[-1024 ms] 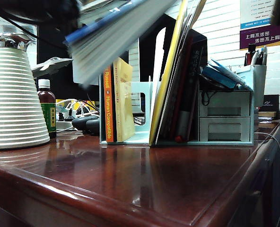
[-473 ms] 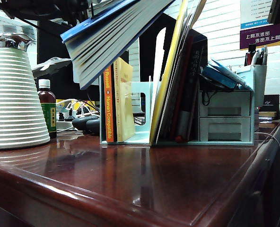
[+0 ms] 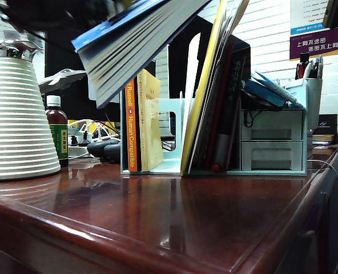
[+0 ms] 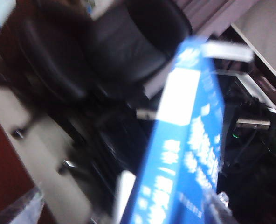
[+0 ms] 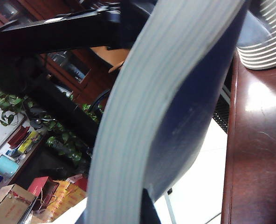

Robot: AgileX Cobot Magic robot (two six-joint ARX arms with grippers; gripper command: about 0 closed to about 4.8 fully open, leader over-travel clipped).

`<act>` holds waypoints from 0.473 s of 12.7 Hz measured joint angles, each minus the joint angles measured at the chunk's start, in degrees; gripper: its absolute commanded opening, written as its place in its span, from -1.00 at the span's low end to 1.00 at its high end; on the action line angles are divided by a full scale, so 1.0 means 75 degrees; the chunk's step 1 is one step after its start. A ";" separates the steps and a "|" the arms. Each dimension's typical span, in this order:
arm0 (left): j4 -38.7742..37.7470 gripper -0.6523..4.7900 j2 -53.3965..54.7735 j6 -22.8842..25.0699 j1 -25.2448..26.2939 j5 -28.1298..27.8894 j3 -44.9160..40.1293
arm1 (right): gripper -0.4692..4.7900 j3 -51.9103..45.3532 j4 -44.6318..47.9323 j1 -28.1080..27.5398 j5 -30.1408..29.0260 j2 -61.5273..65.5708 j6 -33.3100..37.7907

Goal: Pick up the blue book and put it on the bookshelf.

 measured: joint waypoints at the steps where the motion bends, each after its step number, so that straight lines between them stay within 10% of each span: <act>1: -0.0035 1.00 0.0055 0.0000 -0.0096 0.0076 0.0000 | -0.84 0.0000 0.0003 0.0000 -0.0006 0.0000 -0.0003; 4: -0.0134 1.00 0.0152 0.0006 -0.0391 0.0321 0.0003 | -0.84 0.0003 0.0023 0.0000 -0.0012 0.0000 -0.0009; 6: -0.0128 -0.50 0.0152 0.0050 -0.0405 0.0344 0.0003 | -0.84 0.0003 0.0020 0.0000 -0.0012 0.0000 -0.0009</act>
